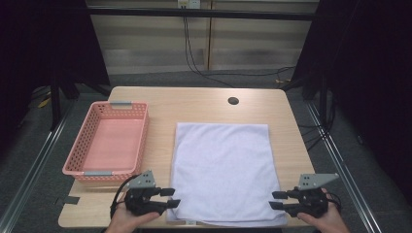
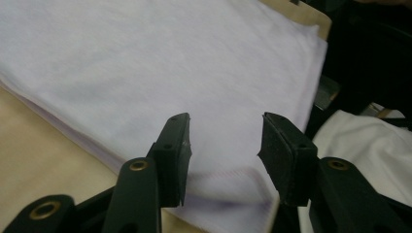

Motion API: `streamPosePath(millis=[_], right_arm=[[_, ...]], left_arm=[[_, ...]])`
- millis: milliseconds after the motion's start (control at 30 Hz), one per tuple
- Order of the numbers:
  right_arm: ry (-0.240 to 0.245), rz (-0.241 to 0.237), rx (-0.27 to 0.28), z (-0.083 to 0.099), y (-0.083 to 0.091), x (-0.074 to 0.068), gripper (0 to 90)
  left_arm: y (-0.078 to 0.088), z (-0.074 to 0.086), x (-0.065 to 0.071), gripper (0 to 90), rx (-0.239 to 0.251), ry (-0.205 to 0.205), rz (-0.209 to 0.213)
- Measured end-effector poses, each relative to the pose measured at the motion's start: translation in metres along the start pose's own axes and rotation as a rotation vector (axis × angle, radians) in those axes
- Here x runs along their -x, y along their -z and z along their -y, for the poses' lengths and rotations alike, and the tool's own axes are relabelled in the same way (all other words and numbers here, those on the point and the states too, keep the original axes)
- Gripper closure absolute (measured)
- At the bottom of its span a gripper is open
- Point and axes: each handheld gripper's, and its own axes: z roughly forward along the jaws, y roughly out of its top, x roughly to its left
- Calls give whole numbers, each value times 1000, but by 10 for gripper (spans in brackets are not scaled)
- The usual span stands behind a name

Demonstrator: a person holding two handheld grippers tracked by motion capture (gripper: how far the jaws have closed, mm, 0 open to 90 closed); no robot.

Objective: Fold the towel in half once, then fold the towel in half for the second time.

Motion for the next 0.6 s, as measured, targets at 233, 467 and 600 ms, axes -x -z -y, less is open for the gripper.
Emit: streamPosePath(millis=[233, 467, 600], right_arm=[[-16, 81, -25, -25, -36, 37, 553], [-28, 181, -87, -47, -81, 73, 519], [-19, 224, -84, -47, -94, 76, 530]], left_arm=[[-44, -34, -43, 556, -45, 46, -95], [-74, -37, -71, 533, -109, 77, -158], [-73, -33, -64, 628, -115, 22, -211]])
